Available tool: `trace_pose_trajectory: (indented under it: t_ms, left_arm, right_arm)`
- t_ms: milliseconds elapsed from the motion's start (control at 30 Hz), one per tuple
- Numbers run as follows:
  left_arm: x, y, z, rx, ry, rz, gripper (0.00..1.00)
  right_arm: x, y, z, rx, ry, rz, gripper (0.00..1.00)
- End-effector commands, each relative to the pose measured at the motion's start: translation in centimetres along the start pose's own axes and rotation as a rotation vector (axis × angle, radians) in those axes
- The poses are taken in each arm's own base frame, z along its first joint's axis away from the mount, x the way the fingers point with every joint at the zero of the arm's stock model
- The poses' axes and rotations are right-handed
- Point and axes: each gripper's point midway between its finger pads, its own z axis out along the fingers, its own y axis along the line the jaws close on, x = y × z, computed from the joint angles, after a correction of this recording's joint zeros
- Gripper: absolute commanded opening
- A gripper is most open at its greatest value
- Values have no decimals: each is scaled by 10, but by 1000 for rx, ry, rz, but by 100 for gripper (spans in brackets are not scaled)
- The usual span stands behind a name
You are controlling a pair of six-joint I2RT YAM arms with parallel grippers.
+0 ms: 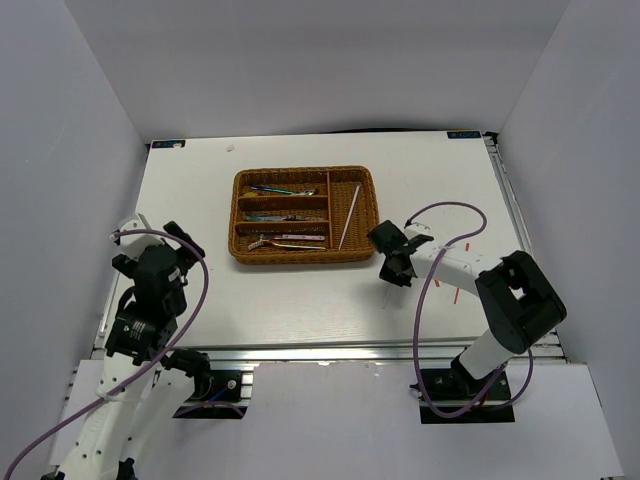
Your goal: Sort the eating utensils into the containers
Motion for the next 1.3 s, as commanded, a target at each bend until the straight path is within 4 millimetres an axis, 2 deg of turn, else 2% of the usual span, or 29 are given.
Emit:
trace_pose_trajectory:
  t_ms: [0,333,533,733,767,867,900,967,1000,1033,1100,1133,1167,1200,1233,1267]
  left_arm:
    - [1,-1,1,9,-2,2,98]
    - [-2,0,-1,7,-12,-7,98]
    - [-1,1,0,2,-9,-5,98]
    - [-2,1,-1,0,-12,-7,98]
    - [-2,2,-1,-2,-11,-6,98]
    - [-3,1,-1,3,-17,-12,98]
    - [-3,1,-1,2,-14,-10,98]
    - [-2,1,0,-2,-11,-6,98]
    - [-2,1,0,-2,-11,-6,98]
    - [-1,1,0,-3,-9,-4,98]
    - [-1,2,0,-5,-10,-4,98]
    - [-1,2,0,-9,-10,-4,98]
    - [-2,3,0,-11,-10,-4,98]
    - [-1,3,0,-14,-8,-4,98]
    - [-1,4,0,-17,-11,-5,98]
    - [-2,4,0,-16,-13,-7,98]
  right_arm:
    - [37,-45,8,139,101,-59,0]
    - [24,-44,-8,83,49,-56,0]
    - [9,-43,-25,38,-5,-65,0]
    - [-17,-35,-49,-20,-78,-105,0]
    - [-28,-21,-58,-72,-108,-108,0]
    - [-48,0,-71,-141,-145,-178,0]
    - [-67,16,-85,-178,-180,-171,0]
    - [-79,33,-90,-201,-184,-219,0]
    - [-97,54,-105,-254,-211,-214,0]
    - [-105,64,-109,-272,-217,-223,0]
    - [-113,83,-99,-263,-204,-262,0]
    - [-131,99,-113,-290,-232,-251,0]
    - [-129,109,-98,-268,-199,-269,0]
    - [-131,119,-97,-277,-182,-278,0]
    - [-145,133,-107,-301,-203,-267,0]
    - [-143,140,-91,-276,-180,-280,0]
